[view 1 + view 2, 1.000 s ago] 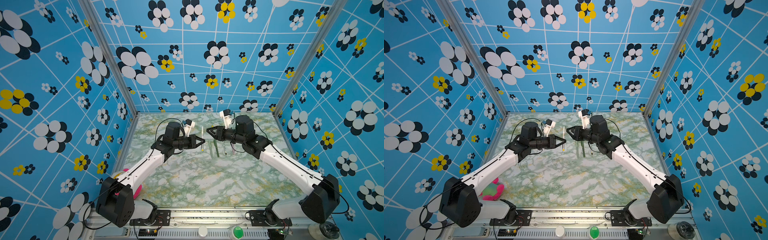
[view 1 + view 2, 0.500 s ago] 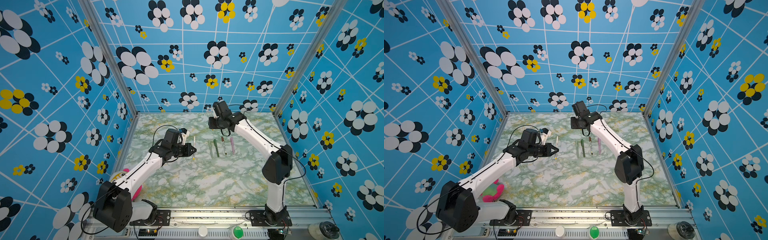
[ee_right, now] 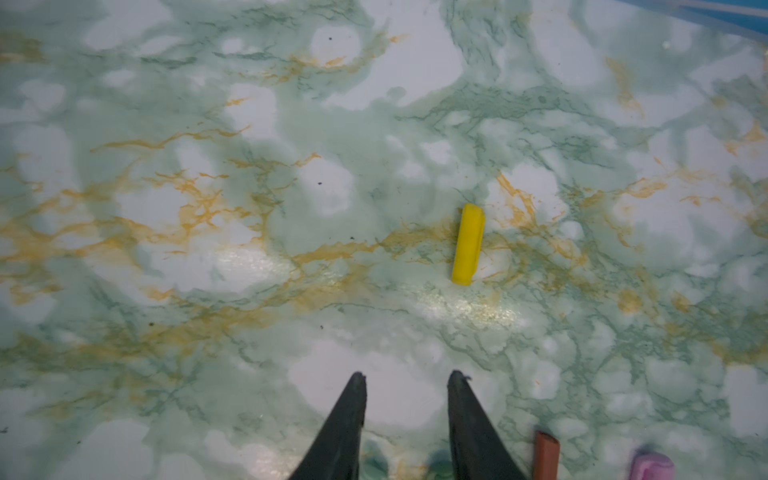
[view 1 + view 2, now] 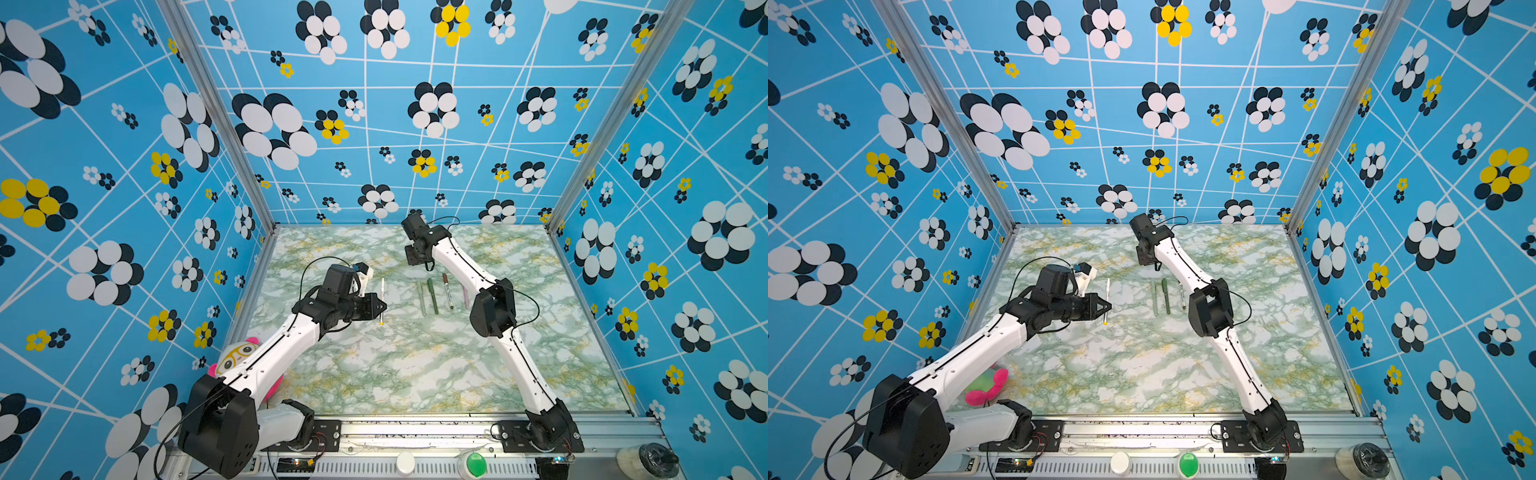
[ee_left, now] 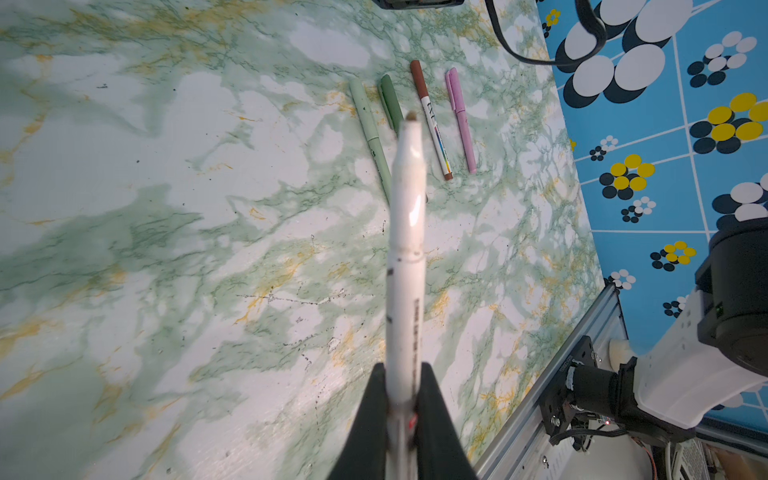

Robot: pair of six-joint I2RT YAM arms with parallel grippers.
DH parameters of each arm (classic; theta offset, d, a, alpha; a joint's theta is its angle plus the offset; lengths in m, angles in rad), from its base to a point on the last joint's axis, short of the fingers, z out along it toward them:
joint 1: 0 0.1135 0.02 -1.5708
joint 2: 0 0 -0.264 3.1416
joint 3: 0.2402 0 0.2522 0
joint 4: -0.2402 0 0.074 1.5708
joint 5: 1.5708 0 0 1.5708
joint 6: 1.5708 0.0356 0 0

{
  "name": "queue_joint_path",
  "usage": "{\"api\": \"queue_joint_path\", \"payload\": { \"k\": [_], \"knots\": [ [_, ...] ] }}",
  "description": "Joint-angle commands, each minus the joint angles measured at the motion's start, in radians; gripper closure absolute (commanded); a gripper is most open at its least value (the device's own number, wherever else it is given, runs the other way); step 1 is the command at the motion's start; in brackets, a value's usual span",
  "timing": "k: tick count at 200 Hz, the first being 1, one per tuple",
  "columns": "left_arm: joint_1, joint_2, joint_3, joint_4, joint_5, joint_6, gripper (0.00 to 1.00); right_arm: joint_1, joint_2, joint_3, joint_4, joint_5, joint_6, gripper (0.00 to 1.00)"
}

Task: Insert the pens into the pen caps
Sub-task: 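Move the right gripper away over the small yellow cap on the table, then lower the right gripper onto the yellow cap and close on it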

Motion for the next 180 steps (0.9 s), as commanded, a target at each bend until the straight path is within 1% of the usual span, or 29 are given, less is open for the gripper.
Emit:
{"api": "queue_joint_path", "payload": {
  "k": [1,44,101,146,180],
  "knots": [
    [0.009,0.029,-0.007,0.021,0.005,0.011,1.00,-0.030,0.017,0.021,0.005,-0.017,0.002,0.67],
    [0.011,0.087,0.011,0.042,0.030,0.002,1.00,-0.052,0.039,-0.001,0.080,-0.034,0.003,0.68],
    [0.016,0.134,0.030,0.046,0.043,-0.001,1.00,-0.078,0.077,0.002,0.139,-0.117,0.054,0.69],
    [0.020,0.157,0.046,0.044,0.051,-0.003,1.00,-0.086,0.125,0.056,0.129,-0.129,0.074,0.69],
    [0.023,0.172,0.053,0.049,0.057,-0.004,1.00,-0.090,0.137,0.061,0.130,-0.125,0.076,0.70]
  ]
}}
